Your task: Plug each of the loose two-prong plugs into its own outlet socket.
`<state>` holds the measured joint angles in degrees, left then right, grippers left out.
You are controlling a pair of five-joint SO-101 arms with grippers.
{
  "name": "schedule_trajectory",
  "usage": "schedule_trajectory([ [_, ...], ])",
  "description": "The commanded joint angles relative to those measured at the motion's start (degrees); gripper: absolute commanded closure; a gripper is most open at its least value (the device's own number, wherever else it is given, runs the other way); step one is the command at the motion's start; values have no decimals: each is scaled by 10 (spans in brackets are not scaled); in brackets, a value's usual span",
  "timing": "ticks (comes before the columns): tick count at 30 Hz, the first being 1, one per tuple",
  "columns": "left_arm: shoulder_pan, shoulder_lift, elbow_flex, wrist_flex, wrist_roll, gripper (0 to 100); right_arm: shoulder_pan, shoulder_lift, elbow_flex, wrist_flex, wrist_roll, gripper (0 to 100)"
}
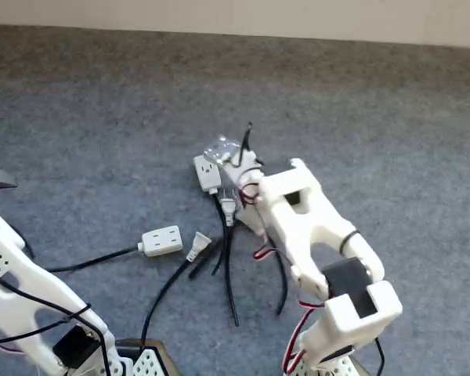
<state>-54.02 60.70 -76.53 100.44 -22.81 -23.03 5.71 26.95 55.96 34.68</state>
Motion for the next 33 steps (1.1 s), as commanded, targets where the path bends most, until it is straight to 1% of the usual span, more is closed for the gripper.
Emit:
schedule_trajectory([
  [1, -14, -31, -18, 4, -4, 597, 55, -91, 83, 4, 60, 991],
  [4, -9, -31, -18, 4, -4, 597, 72, -183, 203, -36, 98, 991],
  [7, 3, -31, -18, 4, -2, 597, 57, -259, 288, -68, 98, 991],
  [9, 6, -31, -17, 4, -1, 597, 36, -287, 309, -57, 92, 991],
  [12, 1, -31, -17, 4, -2, 597, 10, -319, 320, -9, 74, 991],
  [15, -4, -32, -17, 4, -3, 597, 9, -345, 321, -6, 69, 991],
  [17, -3, -33, -17, 5, -3, 597, 7, -359, 316, -7, 40, 991],
  [19, 9, -35, -16, 10, -2, 597, 2, -377, 313, -9, -7, 991],
  [21, 24, -37, 1, 11, 0, 597, -14, -415, 303, -35, -54, 991],
  [23, 47, -59, 41, 11, 1, 597, -46, -475, 305, -53, -95, 991],
  [25, 75, -101, 109, 11, 1, 597, -105, -540, 319, -62, -130, 991],
  [28, 131, -194, 228, 11, 1, 597, -201, -611, 341, -60, -156, 991],
  [29, 152, -230, 268, 10, 1, 597, -223, -624, 349, -59, -161, 991],
  [31, 195, -306, 346, 10, 0, 597, -249, -632, 356, -59, -168, 991],
  [33, 239, -387, 421, 9, -4, 597, -257, -632, 358, -59, -169, 991],
])
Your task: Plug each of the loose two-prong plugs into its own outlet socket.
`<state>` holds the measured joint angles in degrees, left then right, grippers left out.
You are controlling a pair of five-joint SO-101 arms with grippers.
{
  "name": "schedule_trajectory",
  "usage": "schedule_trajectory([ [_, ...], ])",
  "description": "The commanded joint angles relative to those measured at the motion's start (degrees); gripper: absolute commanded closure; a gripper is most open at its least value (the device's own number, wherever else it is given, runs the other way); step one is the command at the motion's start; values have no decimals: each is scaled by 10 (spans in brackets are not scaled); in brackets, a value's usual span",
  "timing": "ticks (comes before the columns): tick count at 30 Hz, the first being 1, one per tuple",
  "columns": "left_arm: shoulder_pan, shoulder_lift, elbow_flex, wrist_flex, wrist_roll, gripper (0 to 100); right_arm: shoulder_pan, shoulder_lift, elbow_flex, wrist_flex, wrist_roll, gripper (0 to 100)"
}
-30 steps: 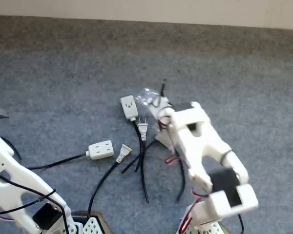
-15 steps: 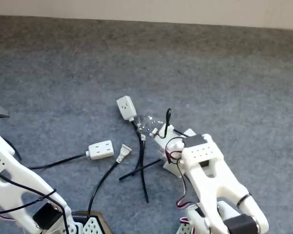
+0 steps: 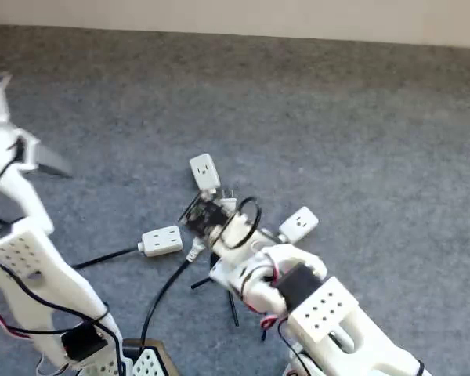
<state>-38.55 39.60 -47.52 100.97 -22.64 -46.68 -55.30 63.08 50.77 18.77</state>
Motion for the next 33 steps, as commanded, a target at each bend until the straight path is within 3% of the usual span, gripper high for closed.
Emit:
schedule_trajectory([
  [1, 105, -218, 167, 4, -7, 597, -21, -22, 0, -8, -10, 991],
  [6, 186, -436, 371, -33, -63, 596, -20, -22, 2, -10, -10, 991],
  [10, 226, -621, 623, -158, -77, 598, -9, -22, 33, -22, -5, 991],
  [12, 243, -704, 744, -218, -76, 617, 39, -25, 51, -7, -3, 991],
  [15, 244, -807, 858, -259, -37, 642, 123, -22, 71, 44, 70, 991],
  [18, 240, -867, 909, -258, 15, 641, 160, -22, 68, 152, 146, 991],
  [25, 273, -831, 940, -262, 100, 641, 180, -7, -28, 331, 193, 991],
  [33, 247, -695, 909, -328, 141, 641, 214, 193, -105, 330, 175, 991],
])
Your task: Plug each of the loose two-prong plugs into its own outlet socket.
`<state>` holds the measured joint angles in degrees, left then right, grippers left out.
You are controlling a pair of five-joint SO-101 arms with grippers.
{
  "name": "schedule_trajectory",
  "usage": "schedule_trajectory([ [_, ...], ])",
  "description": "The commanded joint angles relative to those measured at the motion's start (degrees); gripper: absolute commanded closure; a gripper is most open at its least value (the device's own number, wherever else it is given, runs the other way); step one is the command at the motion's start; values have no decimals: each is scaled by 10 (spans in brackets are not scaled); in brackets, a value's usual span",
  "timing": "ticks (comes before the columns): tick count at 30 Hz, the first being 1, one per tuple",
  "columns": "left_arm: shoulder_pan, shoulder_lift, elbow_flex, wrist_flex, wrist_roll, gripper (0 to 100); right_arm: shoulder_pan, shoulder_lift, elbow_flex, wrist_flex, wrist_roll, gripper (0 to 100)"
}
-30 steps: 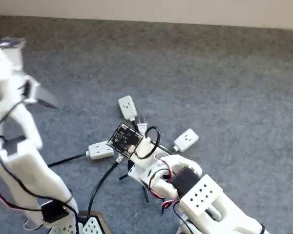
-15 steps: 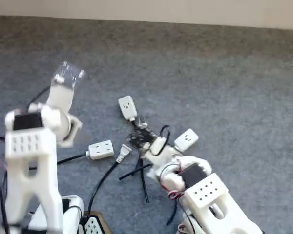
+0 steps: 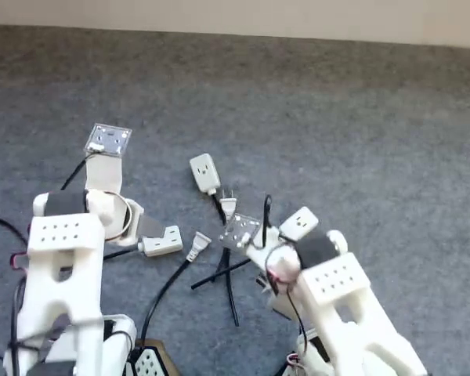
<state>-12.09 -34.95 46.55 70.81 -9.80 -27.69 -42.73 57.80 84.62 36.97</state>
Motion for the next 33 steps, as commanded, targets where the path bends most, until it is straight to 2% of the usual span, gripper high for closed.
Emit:
schedule_trajectory([
  [1, -27, 62, -39, -26, 12, 641, 36, 87, -64, -18, -7, 991],
  [9, -44, 95, -50, -42, 12, 641, 51, 178, -50, -101, -8, 982],
  [14, -45, 95, -49, -41, 12, 641, 98, 189, -50, -126, 2, 835],
  [16, -44, 95, -49, -41, 12, 641, 107, 182, -47, -131, 51, 782],
  [18, -44, 95, -49, -41, 12, 641, 109, 178, -44, -134, 75, 769],
  [24, -44, 95, -49, -41, 12, 641, 107, 181, -43, -133, 75, 769],
  [29, -44, 95, -49, -42, 12, 641, 102, 181, -25, -136, -12, 771],
  [33, -44, 95, -49, -50, 12, 641, 70, 179, 7, -155, -87, 771],
])
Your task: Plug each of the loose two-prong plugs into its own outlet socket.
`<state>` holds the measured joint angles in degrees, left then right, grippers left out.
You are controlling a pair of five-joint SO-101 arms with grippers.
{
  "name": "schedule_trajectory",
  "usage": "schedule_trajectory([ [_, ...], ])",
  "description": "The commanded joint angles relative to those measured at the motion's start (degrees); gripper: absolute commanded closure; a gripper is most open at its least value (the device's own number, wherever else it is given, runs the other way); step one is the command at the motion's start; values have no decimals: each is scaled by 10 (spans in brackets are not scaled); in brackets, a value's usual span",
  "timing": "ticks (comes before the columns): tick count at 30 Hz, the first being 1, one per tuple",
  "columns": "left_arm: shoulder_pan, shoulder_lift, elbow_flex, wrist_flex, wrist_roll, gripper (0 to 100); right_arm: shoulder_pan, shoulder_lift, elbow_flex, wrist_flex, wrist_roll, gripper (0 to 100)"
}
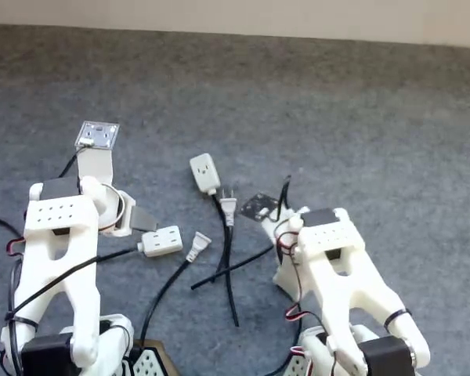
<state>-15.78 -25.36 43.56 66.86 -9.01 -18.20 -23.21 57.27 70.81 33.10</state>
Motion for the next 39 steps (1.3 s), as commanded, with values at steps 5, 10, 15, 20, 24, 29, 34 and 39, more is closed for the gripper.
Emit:
schedule_trajectory([
  [5, -7, 0, -18, -9, 4, 641, -65, -19, 50, -96, -170, 771],
  [10, -7, 0, -18, -8, 4, 641, -80, -15, 52, -140, -251, 899],
  [15, -7, 0, -18, -8, 4, 641, -77, -14, 57, -159, -250, 981],
  [20, -7, 0, -18, -7, 4, 643, -76, -15, 82, -182, -239, 994],
  [24, -10, 0, -19, -7, 4, 645, -49, -22, 65, -141, -133, 994],
  [29, -7, 0, -37, -6, 4, 645, -27, -60, -99, 32, -83, 994],
  [34, -8, 0, -37, -5, 4, 645, -27, -56, -171, 81, -76, 994],
  [39, -9, 0, -34, -5, 4, 645, -29, -7, -58, -36, -75, 993],
])
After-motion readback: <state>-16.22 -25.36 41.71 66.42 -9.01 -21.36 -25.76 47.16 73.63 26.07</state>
